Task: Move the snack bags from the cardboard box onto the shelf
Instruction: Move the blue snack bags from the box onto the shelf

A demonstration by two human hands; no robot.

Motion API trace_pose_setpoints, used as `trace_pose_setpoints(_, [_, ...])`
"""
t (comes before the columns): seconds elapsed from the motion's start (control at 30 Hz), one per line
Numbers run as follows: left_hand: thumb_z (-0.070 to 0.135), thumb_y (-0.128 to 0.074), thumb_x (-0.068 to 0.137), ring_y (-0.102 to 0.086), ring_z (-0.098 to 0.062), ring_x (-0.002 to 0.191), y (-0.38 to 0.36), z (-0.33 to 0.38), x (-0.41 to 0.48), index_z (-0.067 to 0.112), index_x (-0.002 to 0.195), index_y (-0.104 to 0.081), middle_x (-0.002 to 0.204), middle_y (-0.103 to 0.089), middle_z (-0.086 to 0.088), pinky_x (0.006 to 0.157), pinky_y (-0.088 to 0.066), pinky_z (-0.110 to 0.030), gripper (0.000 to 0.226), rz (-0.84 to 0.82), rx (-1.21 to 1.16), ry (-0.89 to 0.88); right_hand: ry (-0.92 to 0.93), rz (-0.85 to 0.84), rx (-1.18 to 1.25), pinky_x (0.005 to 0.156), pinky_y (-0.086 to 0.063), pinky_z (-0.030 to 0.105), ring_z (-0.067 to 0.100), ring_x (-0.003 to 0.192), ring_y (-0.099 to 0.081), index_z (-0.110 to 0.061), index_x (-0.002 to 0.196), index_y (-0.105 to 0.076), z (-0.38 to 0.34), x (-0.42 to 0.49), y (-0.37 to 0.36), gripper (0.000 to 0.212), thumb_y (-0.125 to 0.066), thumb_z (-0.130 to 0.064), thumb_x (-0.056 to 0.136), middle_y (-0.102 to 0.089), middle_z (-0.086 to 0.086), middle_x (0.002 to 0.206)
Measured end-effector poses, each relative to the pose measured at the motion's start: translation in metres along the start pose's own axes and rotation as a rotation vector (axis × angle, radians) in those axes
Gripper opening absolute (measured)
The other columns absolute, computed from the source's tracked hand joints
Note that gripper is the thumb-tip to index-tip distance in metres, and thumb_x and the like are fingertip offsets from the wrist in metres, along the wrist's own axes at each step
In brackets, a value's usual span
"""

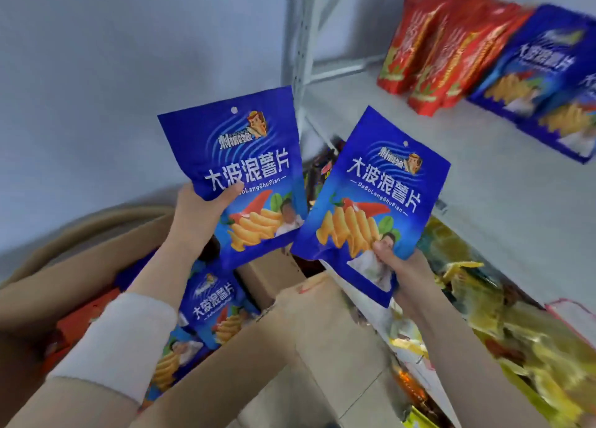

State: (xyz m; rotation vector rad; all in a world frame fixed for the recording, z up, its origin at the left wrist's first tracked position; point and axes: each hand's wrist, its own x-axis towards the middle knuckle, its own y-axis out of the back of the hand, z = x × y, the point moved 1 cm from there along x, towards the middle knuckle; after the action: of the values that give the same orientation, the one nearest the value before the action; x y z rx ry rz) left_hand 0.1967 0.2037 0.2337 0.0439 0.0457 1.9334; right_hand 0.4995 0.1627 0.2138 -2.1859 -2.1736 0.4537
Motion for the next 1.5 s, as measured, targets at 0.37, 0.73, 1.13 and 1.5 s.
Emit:
trace_pose_setpoints(0.37, [0.022,-0.076,0.076,-0.067,0.003,0.073,-0.276,0.088,0.034,0.032,0.086,-0.065,0.08,-0.068,0.021,0.062,-0.051,-0.014,0.017,-0.303,-0.031,-0.234,0.219,0.325,-0.028,0.049,-0.04,0.021,0.009,0.054,-0.05,-0.02,0.059,-0.048,-0.112,0.02,0.195,0.032,-0.064,-0.011,0.085,-0.05,-0.008,0.06])
trace_pose_setpoints(0.73, [0.021,-0.075,0.077,-0.062,0.01,0.075,-0.51,0.111,0.135,0.026,0.095,-0.06,0.086,-0.064,0.018,0.065,-0.046,-0.007,0.024,-0.558,-0.016,-0.349,0.256,0.66,-0.089,0.056,-0.047,0.032,0.014,0.056,-0.06,-0.024,0.069,-0.058,-0.171,0.134,0.303,0.021,-0.065,-0.013,0.085,-0.062,-0.007,0.059])
trace_pose_setpoints(1.13, [0.02,-0.076,0.076,-0.066,-0.007,0.084,-0.696,0.091,0.251,0.023,0.096,-0.061,0.091,-0.067,0.009,0.07,-0.05,-0.019,0.024,-0.658,-0.057,-0.239,0.183,1.032,-0.133,0.057,-0.046,0.027,0.013,0.06,-0.056,-0.021,0.074,-0.058,-0.196,0.282,0.395,0.012,-0.065,-0.02,0.084,-0.061,-0.007,0.064])
trace_pose_setpoints(1.5, [0.025,-0.075,0.078,-0.062,-0.009,0.089,-0.722,0.084,0.257,0.012,0.106,-0.059,0.102,-0.065,0.004,0.073,-0.049,-0.019,0.035,-0.597,0.086,-0.352,0.254,1.091,-0.28,0.053,-0.04,0.022,0.011,0.06,-0.052,-0.02,0.076,-0.055,-0.199,0.307,0.412,0.014,-0.066,-0.018,0.085,-0.058,-0.006,0.067])
